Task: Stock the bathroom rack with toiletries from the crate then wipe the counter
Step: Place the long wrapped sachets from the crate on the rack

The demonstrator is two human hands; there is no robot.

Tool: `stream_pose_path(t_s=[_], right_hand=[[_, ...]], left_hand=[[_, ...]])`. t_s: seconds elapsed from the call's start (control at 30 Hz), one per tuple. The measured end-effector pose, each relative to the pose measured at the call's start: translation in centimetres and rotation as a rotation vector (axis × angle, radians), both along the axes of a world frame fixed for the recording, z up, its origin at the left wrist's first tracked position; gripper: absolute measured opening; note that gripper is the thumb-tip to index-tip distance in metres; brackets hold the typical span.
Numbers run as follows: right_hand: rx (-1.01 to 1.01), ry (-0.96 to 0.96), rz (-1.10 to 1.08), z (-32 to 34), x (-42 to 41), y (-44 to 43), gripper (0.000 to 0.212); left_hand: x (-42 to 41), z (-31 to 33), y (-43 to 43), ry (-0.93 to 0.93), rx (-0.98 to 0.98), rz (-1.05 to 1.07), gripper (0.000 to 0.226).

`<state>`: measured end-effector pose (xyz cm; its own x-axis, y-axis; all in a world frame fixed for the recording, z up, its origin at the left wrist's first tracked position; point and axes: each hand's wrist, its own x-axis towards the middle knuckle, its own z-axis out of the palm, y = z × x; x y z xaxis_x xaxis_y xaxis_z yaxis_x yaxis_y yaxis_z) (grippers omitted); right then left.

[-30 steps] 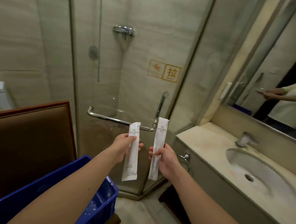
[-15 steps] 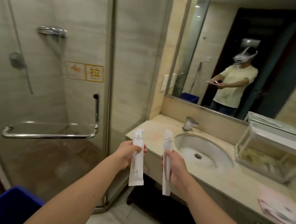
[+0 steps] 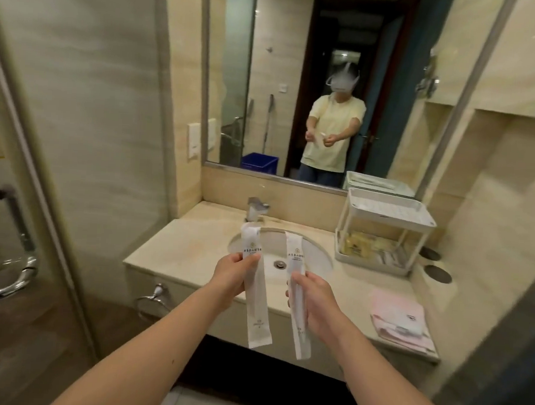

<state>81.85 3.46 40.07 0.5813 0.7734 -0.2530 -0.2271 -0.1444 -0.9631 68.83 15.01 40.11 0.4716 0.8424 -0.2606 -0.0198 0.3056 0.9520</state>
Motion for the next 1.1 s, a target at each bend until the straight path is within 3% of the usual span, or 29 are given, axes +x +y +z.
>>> stream_pose_path(t_s=[0.2, 0.63, 0.93, 1.1], right_hand=[[0.025, -0.067, -0.064, 0.4, 4.4, 1.2, 0.013], [-0.059, -0.213, -0.418, 0.9, 14.8, 8.5, 0.019], [-0.146, -0.243, -0.331, 2.1, 20.7, 9.4, 0.032], [-0.182, -0.347, -0.289, 3.1, 26.1, 10.1, 0.028]], left_hand=[[7.2, -0.1, 1.4, 0.043, 0.129, -0.118, 0.015], [21.7, 0.8, 10.0, -0.002, 0.061, -0.537, 0.013], [29.1, 0.3, 12.1, -0.048, 0.042, -0.631, 0.020], [33.8, 0.6, 12.8, -0.090, 0.056, -0.616, 0.021]])
